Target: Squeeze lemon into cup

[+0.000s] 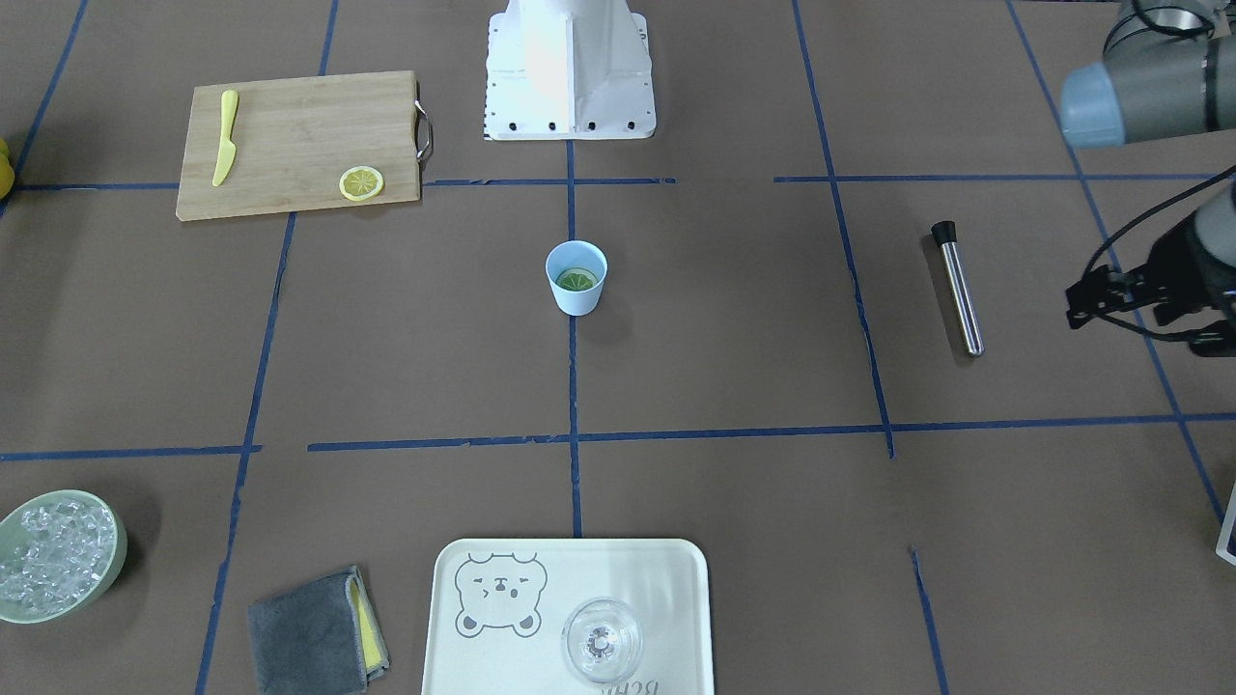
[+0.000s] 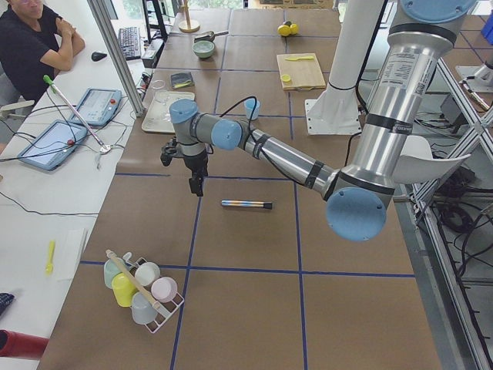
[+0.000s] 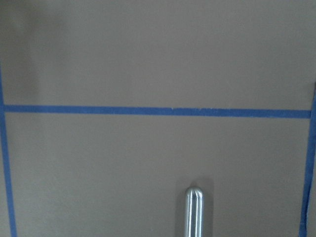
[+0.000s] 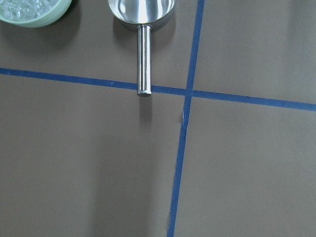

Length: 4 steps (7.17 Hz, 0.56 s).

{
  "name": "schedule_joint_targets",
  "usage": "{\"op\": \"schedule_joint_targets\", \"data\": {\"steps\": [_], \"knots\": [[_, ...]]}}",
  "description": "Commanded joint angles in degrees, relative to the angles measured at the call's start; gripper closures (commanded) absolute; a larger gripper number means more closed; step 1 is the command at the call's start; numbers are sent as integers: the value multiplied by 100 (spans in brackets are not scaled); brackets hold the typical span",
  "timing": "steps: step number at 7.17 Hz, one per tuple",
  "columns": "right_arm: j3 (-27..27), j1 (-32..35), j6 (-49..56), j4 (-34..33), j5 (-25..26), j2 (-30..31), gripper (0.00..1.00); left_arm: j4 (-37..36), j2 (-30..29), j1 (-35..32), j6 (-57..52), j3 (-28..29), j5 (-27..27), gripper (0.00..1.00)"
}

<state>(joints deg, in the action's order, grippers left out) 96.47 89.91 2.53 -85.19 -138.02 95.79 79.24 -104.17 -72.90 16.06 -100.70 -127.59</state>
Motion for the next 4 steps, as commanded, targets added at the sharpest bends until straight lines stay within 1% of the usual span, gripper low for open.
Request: {"op": "schedule_joint_targets", "data": {"steps": [1,2,3,4], "knots": [[-14,0,-42,-15,-40,-25,0,48,491,-976,-1801,15,-20,0],[-5,0,-43,-15,-84,-16,0,57,651,-1294,-2435,137,-37,0],[-5,0,-43,-15,-84,-16,0,109,957,-1549,-2928,295,-55,0],[4,0,-51,-33,-93,-42,0,492,1195,-1734,-3046,427,-64,0]]}}
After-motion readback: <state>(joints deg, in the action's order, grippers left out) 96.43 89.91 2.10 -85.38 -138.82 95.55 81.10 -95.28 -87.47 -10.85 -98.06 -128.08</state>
